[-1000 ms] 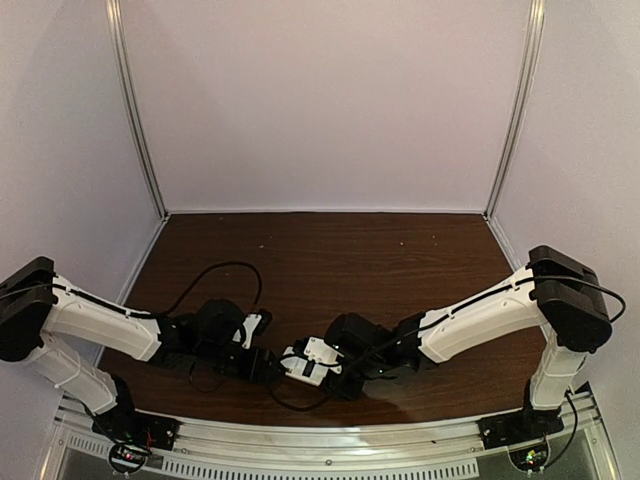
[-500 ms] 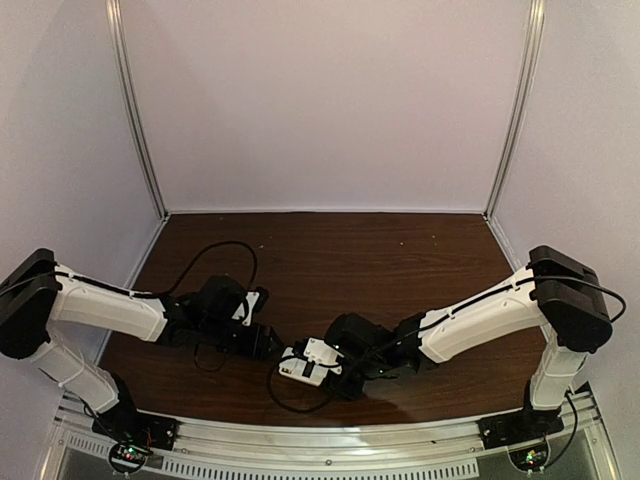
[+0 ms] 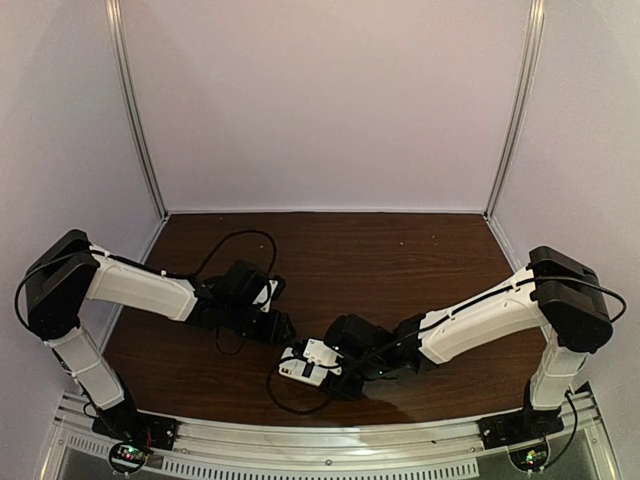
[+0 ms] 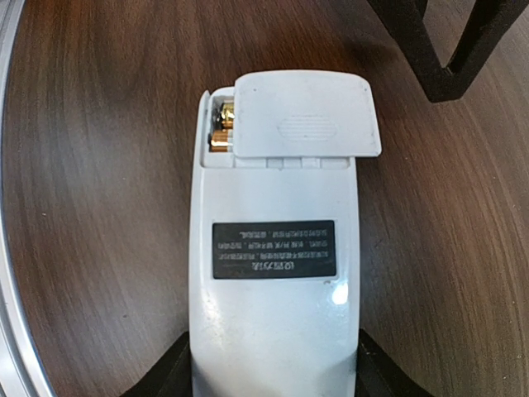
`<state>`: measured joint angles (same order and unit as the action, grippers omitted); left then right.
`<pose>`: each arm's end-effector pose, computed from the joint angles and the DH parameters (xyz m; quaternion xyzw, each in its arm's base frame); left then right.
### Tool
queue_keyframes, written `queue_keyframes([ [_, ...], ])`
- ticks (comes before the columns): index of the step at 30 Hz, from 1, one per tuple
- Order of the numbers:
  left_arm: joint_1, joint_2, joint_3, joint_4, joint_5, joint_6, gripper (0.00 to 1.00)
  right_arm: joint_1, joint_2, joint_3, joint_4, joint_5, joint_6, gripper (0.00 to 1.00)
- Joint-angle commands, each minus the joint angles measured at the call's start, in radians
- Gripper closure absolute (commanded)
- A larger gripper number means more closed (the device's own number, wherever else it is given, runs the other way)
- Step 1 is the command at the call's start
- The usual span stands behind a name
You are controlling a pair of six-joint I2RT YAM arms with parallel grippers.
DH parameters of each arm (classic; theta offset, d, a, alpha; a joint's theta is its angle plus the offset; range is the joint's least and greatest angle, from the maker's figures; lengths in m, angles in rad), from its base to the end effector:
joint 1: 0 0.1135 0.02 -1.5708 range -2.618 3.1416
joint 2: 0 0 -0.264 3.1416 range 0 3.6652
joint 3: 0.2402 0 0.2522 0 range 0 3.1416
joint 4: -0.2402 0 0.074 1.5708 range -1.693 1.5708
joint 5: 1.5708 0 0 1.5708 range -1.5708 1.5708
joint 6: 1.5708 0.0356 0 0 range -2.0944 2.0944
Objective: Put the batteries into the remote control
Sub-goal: Adjust the battery cover of the remote control.
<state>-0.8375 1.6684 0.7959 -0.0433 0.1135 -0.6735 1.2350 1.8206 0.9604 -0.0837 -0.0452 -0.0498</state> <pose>0.2084 -0.2373 0.1405 0.0956 0.9407 -0.2593 0.1970 0.1154 0.3355 0.1340 -0.5754 0.7573 0.1900 0.2437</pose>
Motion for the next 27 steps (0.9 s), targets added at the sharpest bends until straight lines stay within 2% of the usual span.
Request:
queue_keyframes([
  [1, 0.005, 0.034, 0.028, -0.043, 0.014, 0.041, 0.43, 0.010, 0.005, -0.026, -0.078, 0.033, -0.015, 0.96],
  [27, -0.054, 0.069, 0.002, -0.075, 0.045, 0.098, 0.47, 0.010, 0.015, -0.025, -0.073, 0.041, -0.010, 0.97],
])
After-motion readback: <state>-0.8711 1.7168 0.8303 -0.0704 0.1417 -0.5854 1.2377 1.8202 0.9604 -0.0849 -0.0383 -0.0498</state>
